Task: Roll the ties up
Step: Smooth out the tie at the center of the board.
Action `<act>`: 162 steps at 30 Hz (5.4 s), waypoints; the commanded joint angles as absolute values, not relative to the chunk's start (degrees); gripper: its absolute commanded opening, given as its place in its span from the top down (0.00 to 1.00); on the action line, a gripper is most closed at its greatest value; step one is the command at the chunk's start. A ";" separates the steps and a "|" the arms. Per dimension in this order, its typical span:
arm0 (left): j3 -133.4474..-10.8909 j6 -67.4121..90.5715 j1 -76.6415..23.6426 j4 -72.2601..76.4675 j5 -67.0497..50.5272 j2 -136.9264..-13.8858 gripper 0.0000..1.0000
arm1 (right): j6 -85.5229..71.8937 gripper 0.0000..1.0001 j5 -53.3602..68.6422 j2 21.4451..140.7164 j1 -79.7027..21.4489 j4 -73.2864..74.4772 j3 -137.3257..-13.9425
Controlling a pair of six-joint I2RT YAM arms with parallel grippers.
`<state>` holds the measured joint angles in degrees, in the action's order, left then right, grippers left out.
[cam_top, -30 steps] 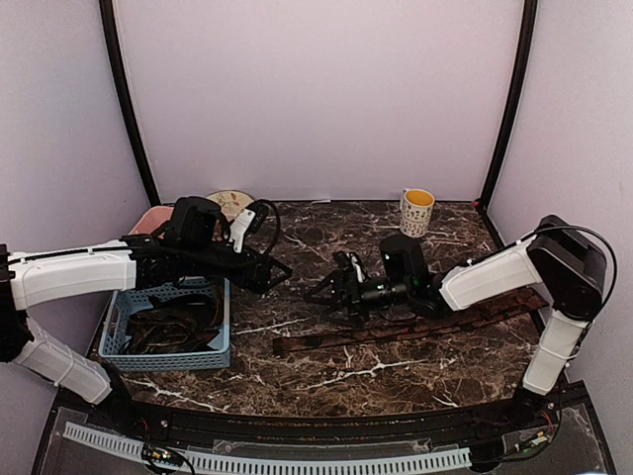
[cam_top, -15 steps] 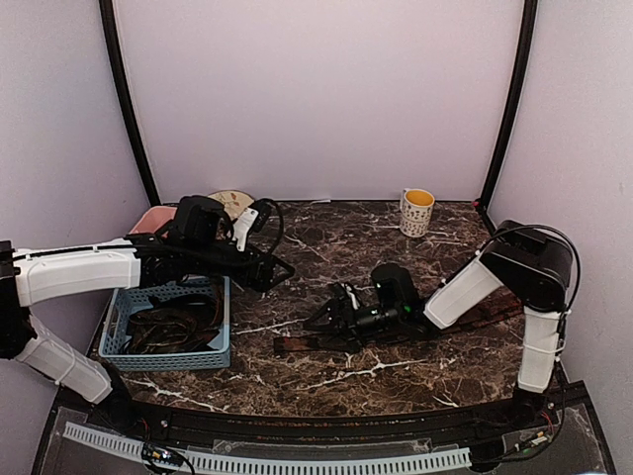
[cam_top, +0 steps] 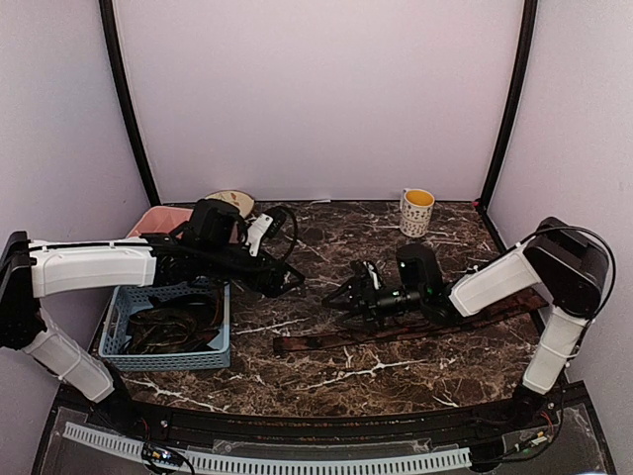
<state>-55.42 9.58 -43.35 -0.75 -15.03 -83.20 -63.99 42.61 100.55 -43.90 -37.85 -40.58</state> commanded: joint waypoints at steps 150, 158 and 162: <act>-41.03 46.38 -58.45 17.47 -11.34 -81.81 1.00 | -48.54 0.96 28.56 117.59 -54.40 -8.10 -61.30; -41.53 46.43 -58.45 14.02 -6.32 -83.06 1.00 | -47.15 0.84 29.17 105.20 -50.71 -9.17 -54.52; -44.25 44.70 -58.45 12.76 -6.55 -86.09 1.00 | -45.83 0.80 30.44 100.80 -48.42 -8.58 -50.42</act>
